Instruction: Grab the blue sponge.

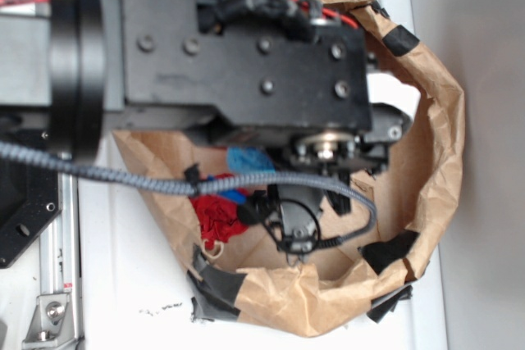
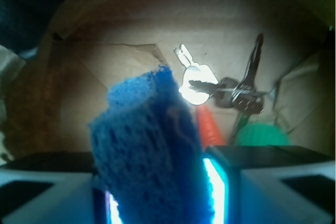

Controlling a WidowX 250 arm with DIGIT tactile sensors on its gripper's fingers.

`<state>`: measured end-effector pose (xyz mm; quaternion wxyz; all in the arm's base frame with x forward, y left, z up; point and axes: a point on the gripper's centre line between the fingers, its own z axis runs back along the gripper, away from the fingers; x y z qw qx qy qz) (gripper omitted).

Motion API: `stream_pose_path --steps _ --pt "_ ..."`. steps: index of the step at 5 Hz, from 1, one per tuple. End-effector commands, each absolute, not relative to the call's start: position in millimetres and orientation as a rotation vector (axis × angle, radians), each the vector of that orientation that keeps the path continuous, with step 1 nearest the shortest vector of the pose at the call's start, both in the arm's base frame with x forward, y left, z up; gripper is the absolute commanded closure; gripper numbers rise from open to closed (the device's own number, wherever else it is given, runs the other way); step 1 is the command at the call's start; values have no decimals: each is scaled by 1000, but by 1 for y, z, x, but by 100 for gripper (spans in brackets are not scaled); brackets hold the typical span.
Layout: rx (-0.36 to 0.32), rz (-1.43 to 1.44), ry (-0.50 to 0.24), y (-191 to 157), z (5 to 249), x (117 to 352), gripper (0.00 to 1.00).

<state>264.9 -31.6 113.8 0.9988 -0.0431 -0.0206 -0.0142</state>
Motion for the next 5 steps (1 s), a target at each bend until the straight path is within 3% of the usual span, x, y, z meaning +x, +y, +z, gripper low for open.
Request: stream_pose_path --steps 1,3,5 --pt "-138 70 -106 -47 144 277 100" --pt "-137 110 -149 -34 160 274 100" --pt "-136 119 -139 -33 157 277 100"
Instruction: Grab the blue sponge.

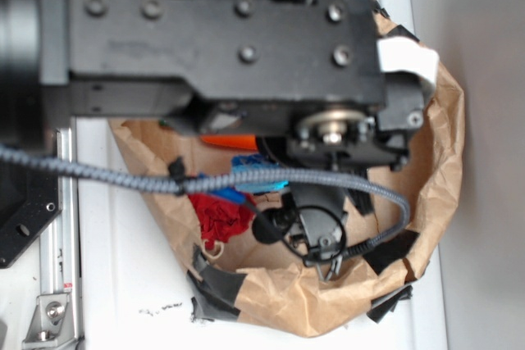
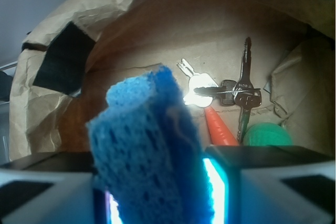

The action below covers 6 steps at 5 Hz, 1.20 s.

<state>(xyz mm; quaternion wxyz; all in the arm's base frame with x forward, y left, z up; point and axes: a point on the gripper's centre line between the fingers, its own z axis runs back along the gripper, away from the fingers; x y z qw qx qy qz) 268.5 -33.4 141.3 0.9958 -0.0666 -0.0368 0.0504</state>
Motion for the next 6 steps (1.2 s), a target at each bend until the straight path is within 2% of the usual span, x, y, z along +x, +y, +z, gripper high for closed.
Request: stream_pose_path --steps 1,6 --pt "-124 124 -141 -32 155 276 100" --pt "-100 117 -124 -20 152 280 100"
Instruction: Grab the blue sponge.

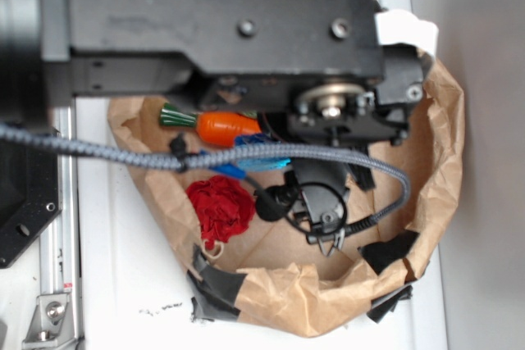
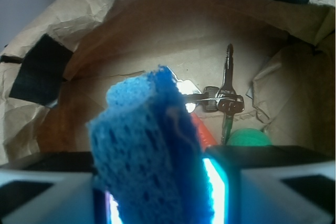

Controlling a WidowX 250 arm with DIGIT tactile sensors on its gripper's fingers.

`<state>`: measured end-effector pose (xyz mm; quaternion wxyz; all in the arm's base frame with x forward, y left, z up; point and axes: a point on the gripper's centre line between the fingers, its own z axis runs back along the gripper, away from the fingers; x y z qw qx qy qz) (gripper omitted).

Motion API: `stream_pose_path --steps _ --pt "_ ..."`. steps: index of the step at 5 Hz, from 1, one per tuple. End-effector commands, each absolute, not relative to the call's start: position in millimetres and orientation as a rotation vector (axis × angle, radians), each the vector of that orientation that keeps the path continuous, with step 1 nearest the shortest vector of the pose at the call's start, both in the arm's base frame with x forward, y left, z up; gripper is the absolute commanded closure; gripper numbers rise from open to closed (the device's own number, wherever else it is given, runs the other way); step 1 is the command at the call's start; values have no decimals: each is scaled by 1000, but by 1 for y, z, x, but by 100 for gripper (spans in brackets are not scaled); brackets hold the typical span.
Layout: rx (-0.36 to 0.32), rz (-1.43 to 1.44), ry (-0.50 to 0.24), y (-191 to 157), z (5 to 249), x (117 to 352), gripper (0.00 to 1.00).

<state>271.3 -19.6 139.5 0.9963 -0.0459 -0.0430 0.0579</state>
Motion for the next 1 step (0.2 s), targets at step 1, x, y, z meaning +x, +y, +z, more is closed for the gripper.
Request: stream_pose_path --steps 1 --pt "-68 107 -97 -22 145 274 100"
